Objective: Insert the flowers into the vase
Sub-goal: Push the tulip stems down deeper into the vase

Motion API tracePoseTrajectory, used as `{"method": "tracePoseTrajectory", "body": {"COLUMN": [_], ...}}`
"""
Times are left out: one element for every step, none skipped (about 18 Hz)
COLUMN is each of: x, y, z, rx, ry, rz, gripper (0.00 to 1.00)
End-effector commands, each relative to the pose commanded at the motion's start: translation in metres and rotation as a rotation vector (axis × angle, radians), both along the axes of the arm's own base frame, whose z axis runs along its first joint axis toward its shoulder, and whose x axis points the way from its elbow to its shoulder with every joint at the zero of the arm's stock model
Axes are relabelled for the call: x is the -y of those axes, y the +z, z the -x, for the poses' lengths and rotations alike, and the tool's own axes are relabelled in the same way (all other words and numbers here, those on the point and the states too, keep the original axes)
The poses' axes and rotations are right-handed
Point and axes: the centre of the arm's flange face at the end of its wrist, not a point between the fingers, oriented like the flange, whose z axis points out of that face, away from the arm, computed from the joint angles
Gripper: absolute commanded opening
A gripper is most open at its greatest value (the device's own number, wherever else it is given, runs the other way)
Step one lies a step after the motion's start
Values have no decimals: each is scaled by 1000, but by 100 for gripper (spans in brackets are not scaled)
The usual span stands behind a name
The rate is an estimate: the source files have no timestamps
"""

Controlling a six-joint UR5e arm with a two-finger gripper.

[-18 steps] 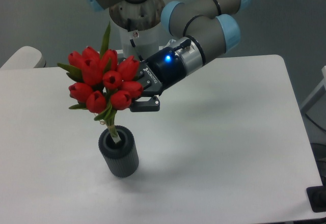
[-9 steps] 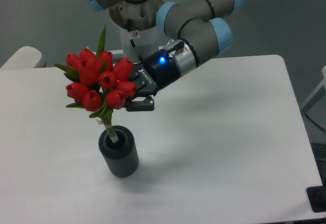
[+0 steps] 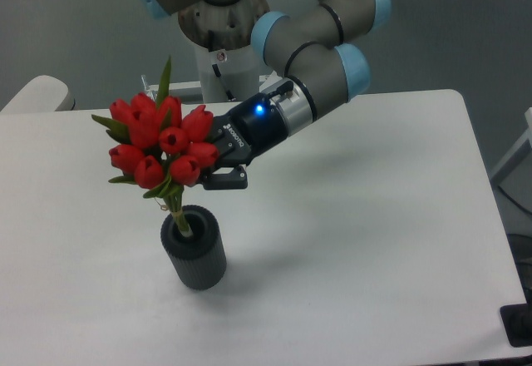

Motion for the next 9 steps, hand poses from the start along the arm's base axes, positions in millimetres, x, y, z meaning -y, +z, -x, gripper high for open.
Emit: {"method": "tracePoseTrajectory", "body": {"x": [1,2,3,3,4,4,3,3,3], "y": [-5,-11,-14,-19,-22,-26,-32,-36,-44], "z": [2,2,3,2,4,3,4,5,5], "rx": [-9,-13,-9,-1,4,10,19,28,37], "ry": [2,3,6,6,8,8,8,8,8], "rz": [-6,-8,-6,-1,3,8,13,19,27], "gripper": [22,22,22,22,22,22,22,22,22]}}
